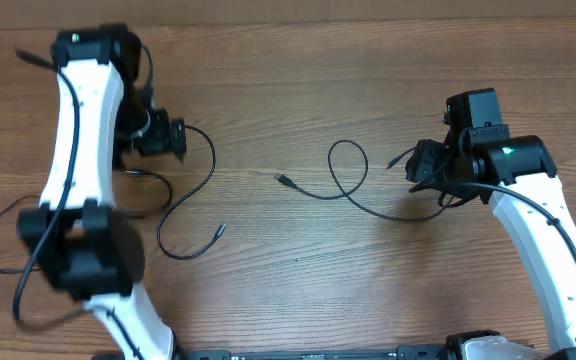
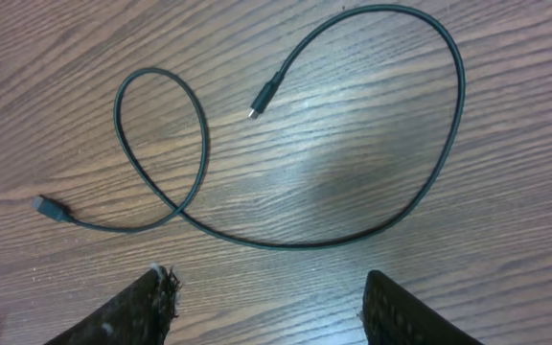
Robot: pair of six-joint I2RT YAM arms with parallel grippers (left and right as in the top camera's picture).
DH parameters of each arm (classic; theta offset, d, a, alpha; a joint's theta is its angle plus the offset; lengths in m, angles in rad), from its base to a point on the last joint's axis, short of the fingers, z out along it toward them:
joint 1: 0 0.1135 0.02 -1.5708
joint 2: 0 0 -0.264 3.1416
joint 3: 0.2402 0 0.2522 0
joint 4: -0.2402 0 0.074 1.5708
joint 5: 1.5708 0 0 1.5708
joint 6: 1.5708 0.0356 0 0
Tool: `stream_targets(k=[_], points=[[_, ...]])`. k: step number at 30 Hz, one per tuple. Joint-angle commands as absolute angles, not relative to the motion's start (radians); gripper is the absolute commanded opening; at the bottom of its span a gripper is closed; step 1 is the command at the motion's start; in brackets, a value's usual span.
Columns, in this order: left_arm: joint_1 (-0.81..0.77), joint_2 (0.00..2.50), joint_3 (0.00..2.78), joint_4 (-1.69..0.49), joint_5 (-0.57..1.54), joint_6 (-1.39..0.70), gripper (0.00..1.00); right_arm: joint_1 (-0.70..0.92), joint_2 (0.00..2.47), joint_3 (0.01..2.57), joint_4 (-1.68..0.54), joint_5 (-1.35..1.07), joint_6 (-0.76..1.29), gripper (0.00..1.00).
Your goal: Untangle cables
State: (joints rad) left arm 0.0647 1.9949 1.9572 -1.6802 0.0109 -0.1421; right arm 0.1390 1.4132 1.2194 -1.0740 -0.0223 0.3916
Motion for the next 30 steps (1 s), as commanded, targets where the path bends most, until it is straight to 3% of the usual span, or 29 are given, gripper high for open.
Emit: stream_targets(k=[1,6,13,18,26,30], points=[[0.067,1.76,1.758,-1.664,-0.012,-0.165,0.98,0.137,1.414,1.237,-1.068,-0.024,0.392,0.62],[0.067,1.499,1.511,-1.525,-0.009,-0.167,1.0,0.137,1.414,1.237,-1.068,-0.024,0.392,0.62],[0.067,1.238,1.165,-1.115,-0.007,-0.215,1.0,0.137,1.414,1.237,-1.068,-0.025,0.392,0.62],[0.065,1.293,1.056,-0.852,-0.002,-0.229,1.0,0.137,1.414,1.237,-1.068,-0.025,0.392,0.62],[0.065,1.556,1.054,-0.636,-0.011,0.003,1.0,0.137,1.414,1.237,-1.068,-0.024,0.392,0.62],[0.064,1.671,1.054,-0.609,-0.004,0.072,0.9,0.137,1.414,1.237,-1.068,-0.024,0.392,0.62]])
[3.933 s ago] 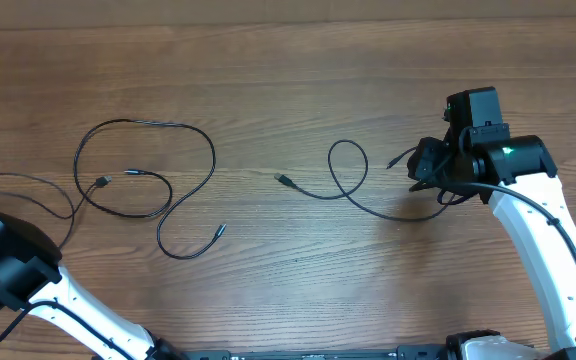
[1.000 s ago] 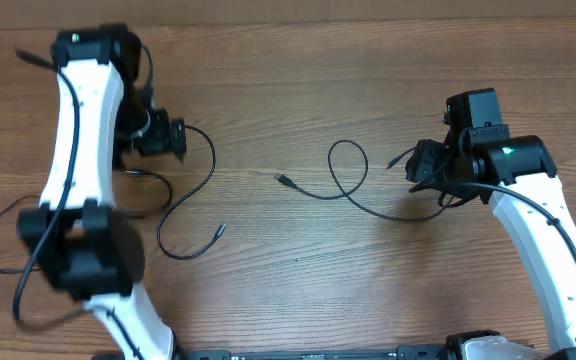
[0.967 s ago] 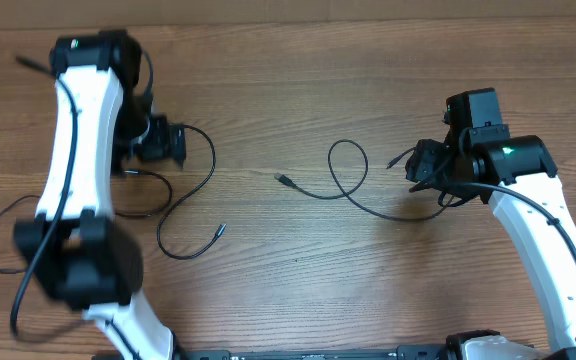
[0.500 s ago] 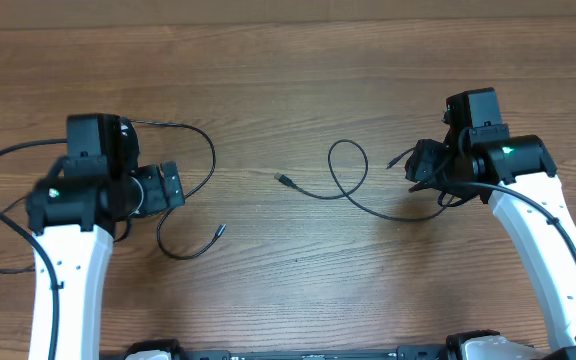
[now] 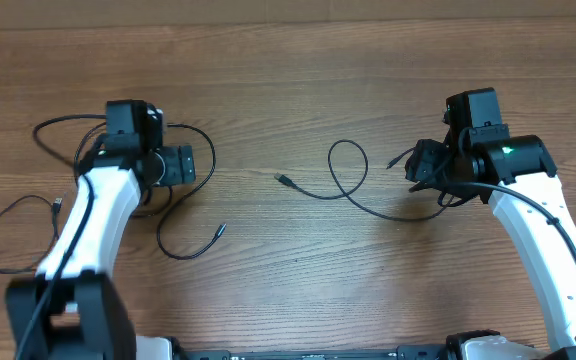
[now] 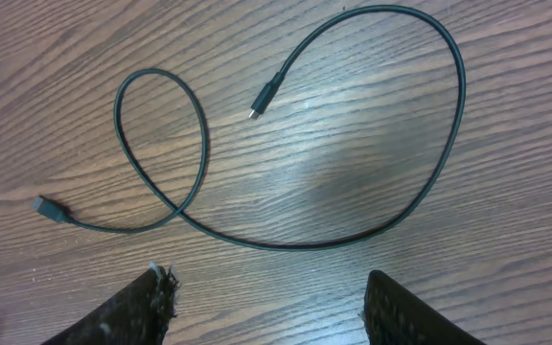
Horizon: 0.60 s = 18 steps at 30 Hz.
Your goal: Untangle cables
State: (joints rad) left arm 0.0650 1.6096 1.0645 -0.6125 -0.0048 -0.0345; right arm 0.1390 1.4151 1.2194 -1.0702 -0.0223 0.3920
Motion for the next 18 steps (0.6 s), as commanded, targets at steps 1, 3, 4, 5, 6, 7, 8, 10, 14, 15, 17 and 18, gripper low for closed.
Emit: stream_targets(k=[1,3,4,5,6,7,8,10,14,15,17,18], points=[[0.064,1.689,1.054,-0.614,-0.003,0.072,0.9,0.137,1.414,1.237,-1.068,-0.024,0.392,0.62],[0.064,1.742,1.054,-0.623,-0.003,0.072,0.9,0.137,1.414,1.237,-1.068,-0.024,0.392,0.62],[0.064,1.758,1.054,-0.624,-0.004,0.072,0.91,0.137,1.414,1.237,-1.068,-0.024,0.392,0.62],[0.064,1.774,1.054,-0.624,-0.004,0.072,0.9,0.137,1.414,1.237,-1.068,-0.024,0.392,0.62],[0.064,1.786,1.054,-0.624,-0.004,0.072,0.9,0.137,1.414,1.237,-1.068,-0.024,0.392,0.62],[0.064,1.798,1.054,-0.624,-0.004,0.072,0.9,0.137,1.414,1.237,-1.068,-0.024,0.392,0.62],[0.064,1.81,1.054,-0.624,-0.004,0.072,0.89,0.137,1.414,1.237,-1.068,-0.024,0.392,0.62],[0.064,1.832,1.054,-0.624,-0.003,0.071,0.88,0.137,1.414,1.237,-1.068,-0.025,0.392,0.62],[0.054,1.877,1.053,-0.647,0.053,0.036,0.8,0.137,1.414,1.237,-1.068,-0.025,0.392,0.62],[0.047,1.886,1.053,-0.65,0.07,0.027,0.8,0.137,1.414,1.237,-1.068,-0.025,0.392,0.62],[0.026,1.899,1.053,-0.653,0.083,0.021,0.79,0.137,1.414,1.237,-1.068,-0.025,0.392,0.62],[0.013,1.904,1.053,-0.654,0.081,0.022,0.79,0.137,1.414,1.237,-1.067,-0.024,0.392,0.62]])
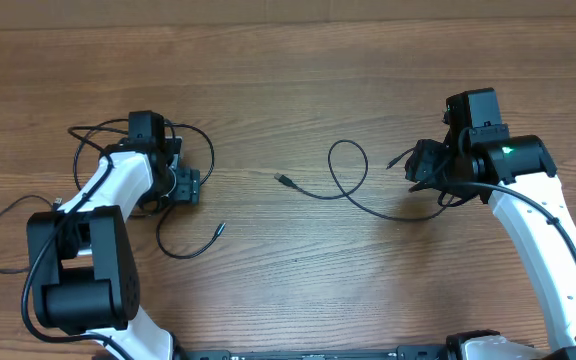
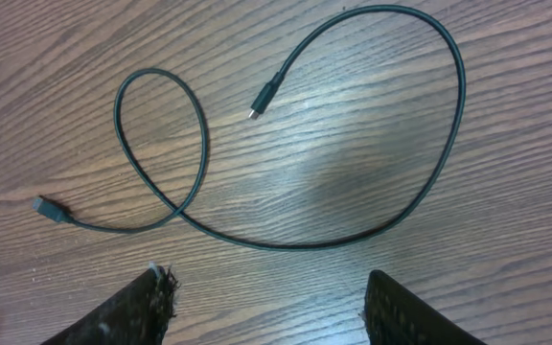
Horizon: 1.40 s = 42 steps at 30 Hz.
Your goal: Untangle cables
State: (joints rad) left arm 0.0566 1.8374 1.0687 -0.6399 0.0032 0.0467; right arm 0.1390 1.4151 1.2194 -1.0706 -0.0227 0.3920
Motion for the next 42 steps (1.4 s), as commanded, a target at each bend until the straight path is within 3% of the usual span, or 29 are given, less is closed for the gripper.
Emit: stream_targets(k=[1,4,9,16,21,25,31,42], points=[[0.0,1.909,1.053,-0.657,0.078,0.022,0.79,0.137,1.414,1.237,-1.066,-0.025,0.392,0.62],[-0.042,1.915,1.053,-0.675,0.073,0.022,0.7,0.137,1.414,1.237,-1.062,-0.025,0.392,0.62],[-0.112,1.919,1.053,-0.707,0.041,0.022,0.43,0.137,1.414,1.237,-1.06,-0.025,0.392,0.62],[-0.187,1.919,1.053,-0.708,0.035,-0.012,0.2,0.137,1.414,1.237,-1.06,-0.025,0.392,0.62],[-0.227,1.919,1.054,-0.71,0.034,-0.028,0.15,0.137,1.414,1.237,-1.061,-0.025,0.392,0.63],[-0.246,1.919,1.055,-0.727,0.037,-0.089,0.04,0.137,1.414,1.237,-1.06,-0.025,0.392,0.66],[-0.246,1.917,1.107,-0.782,0.043,-0.132,0.04,0.137,1.414,1.237,-1.06,-0.024,0.391,0.68],[-0.21,1.906,1.673,-1.195,-0.008,-0.131,0.04,0.137,1.414,1.237,-1.058,-0.025,0.392,0.69]])
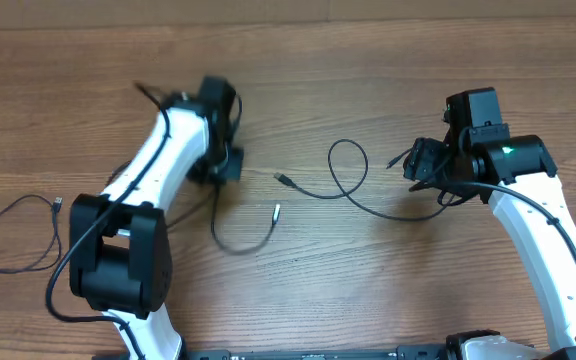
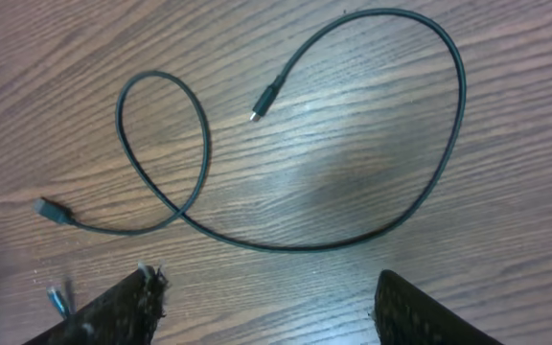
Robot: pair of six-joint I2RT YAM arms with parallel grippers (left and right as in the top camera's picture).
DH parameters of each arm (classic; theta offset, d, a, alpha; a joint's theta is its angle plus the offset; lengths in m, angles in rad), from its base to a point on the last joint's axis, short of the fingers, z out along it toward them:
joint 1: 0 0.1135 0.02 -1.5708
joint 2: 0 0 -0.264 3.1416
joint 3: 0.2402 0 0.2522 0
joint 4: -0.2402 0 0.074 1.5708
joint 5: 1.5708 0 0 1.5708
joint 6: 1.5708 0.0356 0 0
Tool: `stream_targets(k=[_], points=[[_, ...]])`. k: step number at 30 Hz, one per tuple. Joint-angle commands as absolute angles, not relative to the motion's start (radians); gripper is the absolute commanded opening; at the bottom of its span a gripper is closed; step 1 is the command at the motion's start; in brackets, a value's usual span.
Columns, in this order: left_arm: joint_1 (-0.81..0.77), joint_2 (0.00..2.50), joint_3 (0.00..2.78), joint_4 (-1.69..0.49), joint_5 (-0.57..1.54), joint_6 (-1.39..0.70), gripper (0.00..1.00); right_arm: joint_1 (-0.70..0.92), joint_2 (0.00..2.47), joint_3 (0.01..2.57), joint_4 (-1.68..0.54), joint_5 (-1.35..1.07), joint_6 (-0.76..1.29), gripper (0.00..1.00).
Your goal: Untangle cables
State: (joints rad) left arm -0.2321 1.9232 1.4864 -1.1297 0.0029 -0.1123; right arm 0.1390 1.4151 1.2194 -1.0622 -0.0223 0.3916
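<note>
A black cable lies in a loop mid-table; the right wrist view shows this cable whole, both plugs free. My right gripper hovers at its right end, and this gripper is open with nothing between the fingers. My left gripper is left of centre, shut on a second black cable that trails below it, its plug pointing right. A third cable lies apart at the far left.
The wooden table carries only the cables. The held cable's plug shows blurred at the lower left of the right wrist view. The left arm slants across the left half.
My left gripper has moved right and further from the base, and its cable now trails nearer the centre. The far-left cable stays behind alone. The right gripper barely moved.
The left gripper was at the tangle at the left of the table in all earlier moments, shifting over it. Now one cable is drawn right with the gripper, apart from the far-left cable. The right gripper stayed open over its looped cable throughout.
</note>
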Motion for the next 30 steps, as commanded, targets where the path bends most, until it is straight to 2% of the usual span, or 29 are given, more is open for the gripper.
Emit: stream_targets(k=[1,6,13,17,26,30], points=[[-0.202,1.906,1.732,-1.229,-0.002,-0.132,0.04,0.137,1.414,1.237,-1.058,-0.025,0.392,0.69],[-0.17,1.901,1.958,-1.358,0.0,-0.132,0.04,0.137,1.414,1.237,-1.056,-0.025,0.392,0.69],[-0.101,1.893,2.102,-1.43,0.001,-0.161,0.04,0.137,1.414,1.237,-1.057,-0.025,0.392,0.69],[-0.098,1.895,2.074,-1.426,0.081,-0.199,0.04,0.137,1.414,1.237,-1.056,-0.025,0.392,0.69],[-0.118,1.897,1.858,-1.349,0.027,-0.265,0.04,0.137,1.414,1.237,-1.06,-0.025,0.392,0.69],[-0.123,1.897,1.759,-1.302,0.091,-0.278,0.04,0.137,1.414,1.237,-1.06,-0.025,0.392,0.69]])
